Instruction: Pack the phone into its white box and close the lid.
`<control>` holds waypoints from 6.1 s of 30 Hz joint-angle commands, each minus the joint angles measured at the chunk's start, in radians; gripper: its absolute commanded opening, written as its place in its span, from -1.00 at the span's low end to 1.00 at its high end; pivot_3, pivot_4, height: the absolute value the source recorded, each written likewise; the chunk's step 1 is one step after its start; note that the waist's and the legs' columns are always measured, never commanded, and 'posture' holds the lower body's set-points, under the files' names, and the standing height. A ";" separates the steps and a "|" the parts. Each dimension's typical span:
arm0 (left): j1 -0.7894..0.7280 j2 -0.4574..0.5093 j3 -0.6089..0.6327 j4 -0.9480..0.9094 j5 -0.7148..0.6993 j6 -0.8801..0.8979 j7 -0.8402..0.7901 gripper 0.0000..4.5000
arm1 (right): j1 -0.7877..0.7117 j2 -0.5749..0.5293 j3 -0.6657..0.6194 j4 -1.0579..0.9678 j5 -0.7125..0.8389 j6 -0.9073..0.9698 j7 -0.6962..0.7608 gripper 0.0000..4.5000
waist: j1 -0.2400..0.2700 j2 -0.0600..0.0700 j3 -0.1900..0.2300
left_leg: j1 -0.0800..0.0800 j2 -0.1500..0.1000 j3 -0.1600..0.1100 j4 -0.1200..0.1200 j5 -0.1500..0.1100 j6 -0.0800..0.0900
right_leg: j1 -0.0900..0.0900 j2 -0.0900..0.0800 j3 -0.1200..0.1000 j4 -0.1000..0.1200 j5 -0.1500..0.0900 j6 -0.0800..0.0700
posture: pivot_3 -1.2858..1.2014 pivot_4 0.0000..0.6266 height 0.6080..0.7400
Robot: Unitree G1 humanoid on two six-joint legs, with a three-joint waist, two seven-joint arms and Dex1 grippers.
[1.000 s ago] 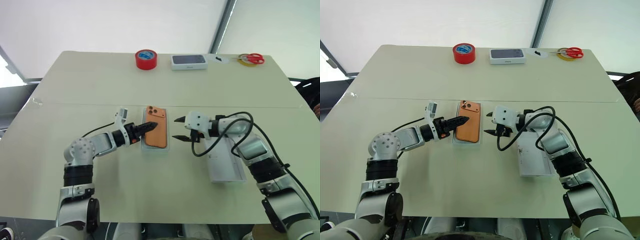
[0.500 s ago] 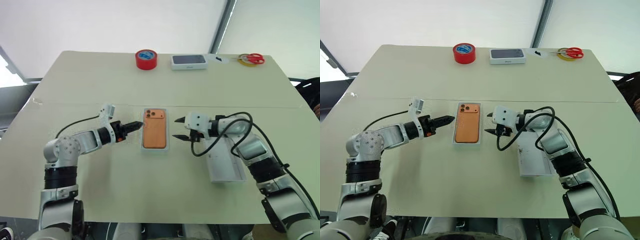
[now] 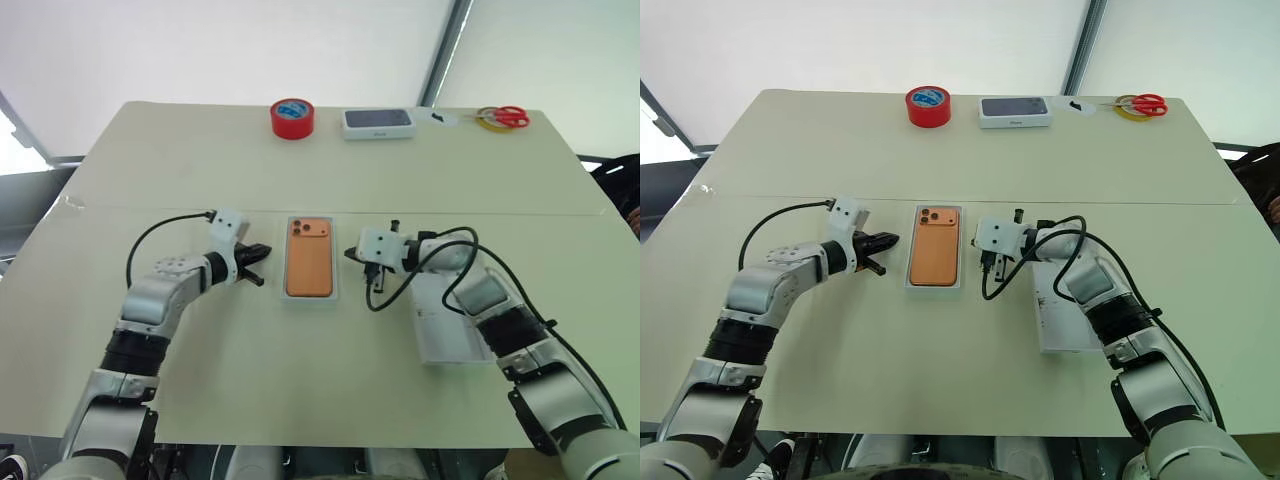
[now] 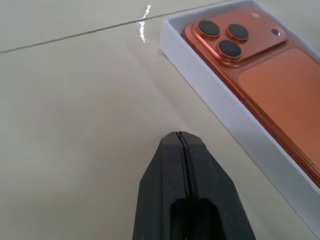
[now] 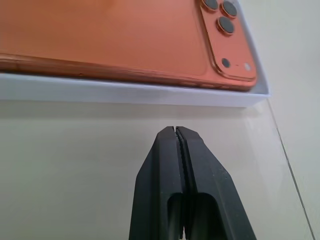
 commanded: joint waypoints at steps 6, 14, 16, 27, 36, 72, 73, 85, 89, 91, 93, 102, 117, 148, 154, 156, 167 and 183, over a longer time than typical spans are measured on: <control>0.014 -0.111 -0.080 -0.011 -0.031 0.024 -0.177 -1.00 | 0.037 -0.009 -0.012 -0.101 0.029 0.020 0.045 -0.98 | 0.004 0.000 0.000 | 0.000 0.000 0.000 0.001 -0.001 0.001 | 0.001 0.000 0.000 0.000 0.000 0.000 | 0.03 -0.52 0.84; 0.008 -0.175 -0.142 -0.080 -0.043 0.094 -0.291 -1.00 | 0.195 -0.160 -0.066 -0.344 0.090 0.152 0.183 -0.98 | 0.024 0.000 0.000 | 0.001 0.000 -0.001 0.003 -0.002 0.004 | 0.003 -0.001 0.000 -0.001 0.000 0.000 | 0.03 -0.52 0.84; 0.006 -0.184 -0.157 -0.083 -0.027 0.088 -0.303 -1.00 | 0.238 -0.203 -0.082 -0.406 0.107 0.182 0.217 -0.98 | 0.026 0.000 0.000 | 0.001 -0.001 -0.001 0.003 -0.003 0.005 | 0.004 -0.001 0.000 -0.001 0.000 0.000 | 0.03 -0.52 0.84; 0.035 -0.175 -0.187 -0.132 -0.028 0.106 -0.367 -1.00 | 0.362 -0.312 -0.151 -0.562 0.152 0.264 0.258 -0.98 | 0.022 0.000 0.000 | 0.001 -0.001 -0.001 0.003 -0.003 0.006 | 0.004 -0.002 0.000 -0.002 0.000 0.000 | 0.03 -0.52 0.84; 0.062 -0.113 -0.120 -0.166 -0.035 0.093 -0.372 -1.00 | 0.378 -0.363 -0.186 -0.499 0.129 0.215 0.233 -0.98 | 0.022 0.001 0.000 | 0.001 -0.001 -0.001 0.003 -0.003 0.006 | 0.004 -0.002 0.000 -0.002 0.000 0.000 | 0.03 -0.52 0.84; 0.311 0.151 0.261 -0.163 -0.133 -0.579 -0.692 0.74 | 0.500 -0.281 -0.552 -1.101 0.507 1.650 -0.261 0.75 | -0.001 0.005 0.001 | 0.000 -0.001 -0.001 -0.001 -0.007 0.011 | 0.001 -0.006 0.000 -0.004 -0.001 -0.001 | 0.03 -0.52 0.84; 0.317 0.158 0.262 -0.163 -0.153 -0.568 -0.714 0.74 | 0.496 -0.278 -0.559 -1.087 0.518 1.655 -0.277 0.75 | -0.003 0.005 0.001 | 0.000 -0.001 -0.001 -0.002 -0.007 0.011 | 0.001 -0.006 0.000 -0.004 -0.001 -0.001 | 0.03 -0.52 0.84; 0.435 0.235 0.262 -0.326 -0.270 -0.458 -0.812 0.74 | 0.371 -0.285 -0.575 -0.857 0.918 1.655 -0.558 0.75 | -0.009 0.006 0.001 | 0.000 -0.001 0.001 -0.010 -0.006 0.009 | -0.002 -0.006 0.000 -0.007 0.000 -0.001 | 0.03 -0.52 0.84; 0.449 0.236 0.258 -0.367 -0.279 -0.452 -0.806 0.74 | 0.339 -0.314 -0.561 -0.794 1.102 1.655 -0.702 0.75 | -0.009 0.006 0.001 | 0.000 -0.001 0.001 -0.010 -0.006 0.009 | -0.002 -0.006 0.000 -0.007 0.000 -0.001 | 0.03 -0.52 0.84; 0.458 0.233 0.253 -0.383 -0.275 -0.457 -0.803 0.74 | 0.324 -0.321 -0.546 -0.764 1.186 1.655 -0.783 0.75 | -0.010 0.005 0.001 | 0.000 -0.001 0.001 -0.010 -0.006 0.009 | -0.002 -0.006 0.000 -0.007 0.000 -0.001 | 0.03 -0.52 0.84; 0.465 0.229 0.249 -0.390 -0.265 -0.468 -0.800 0.74 | 0.315 -0.325 -0.534 -0.738 1.247 1.655 -0.860 0.65 | -0.011 0.005 0.001 | 0.000 -0.001 0.001 -0.010 -0.005 0.010 | -0.002 -0.006 0.000 -0.007 0.000 -0.001 | 0.03 -0.52 0.84; 0.474 0.221 0.245 -0.396 -0.261 -0.478 -0.773 0.74 | 0.245 -0.331 -0.489 -0.644 1.481 1.655 -1.193 -0.95 | -0.009 0.005 0.000 | 0.000 -0.001 0.001 -0.009 -0.005 0.010 | -0.001 -0.005 0.000 -0.007 0.000 -0.001 | 0.03 -0.52 0.84; 0.432 0.212 0.237 -0.335 -0.260 -0.430 -0.713 0.50 | 0.157 -0.240 -0.513 -0.591 1.775 1.434 -1.545 -1.00 | -0.010 0.005 0.000 | 0.000 -0.001 0.002 -0.008 -0.005 0.010 | -0.001 -0.004 0.000 -0.007 0.000 0.000 | 0.03 -0.52 0.84; 0.408 0.071 0.331 -0.405 -0.365 -0.319 -0.432 -0.98 | 0.269 0.206 -0.308 -0.530 2.133 1.113 -0.979 -1.00 | -0.009 0.006 0.001 | -0.001 0.000 0.002 -0.008 -0.005 0.010 | -0.004 -0.002 0.001 -0.003 0.000 0.000 | 0.03 -0.52 0.84; 0.471 0.077 0.292 -0.452 -0.350 -0.301 -0.445 -0.98 | 0.269 0.175 -0.245 -0.414 2.035 1.136 -0.976 -1.00 | -0.009 0.006 0.001 | -0.001 0.000 0.003 -0.008 -0.005 0.010 | -0.004 -0.002 0.001 -0.003 0.000 0.000 | 0.03 -0.52 0.84; 0.488 0.078 0.281 -0.462 -0.350 -0.296 -0.447 -0.98 | 0.275 0.177 -0.245 -0.402 1.988 1.133 -0.954 -1.00 | -0.008 0.006 0.001 | -0.001 0.000 0.003 -0.008 -0.005 0.010 | -0.004 -0.003 0.001 -0.004 0.000 0.000 | 0.03 -0.52 0.84; 0.500 0.003 0.107 -0.380 -0.209 -0.383 -0.462 -1.00 | 0.320 0.165 -0.328 -0.390 1.890 1.104 -0.915 0.16 | -0.002 0.006 0.001 | -0.001 0.000 0.002 -0.008 -0.006 0.010 | -0.004 -0.004 0.001 -0.004 0.000 -0.001 | 0.03 -0.52 0.84; 0.344 -0.150 0.011 -0.229 -0.119 -0.417 -0.410 -1.00 | 0.328 -0.212 -0.436 -0.406 1.324 0.951 -0.447 0.60 | -0.005 0.007 0.002 | -0.002 0.000 0.003 -0.008 -0.006 0.011 | -0.003 -0.003 0.001 -0.005 0.000 0.000 | 0.03 -0.52 0.84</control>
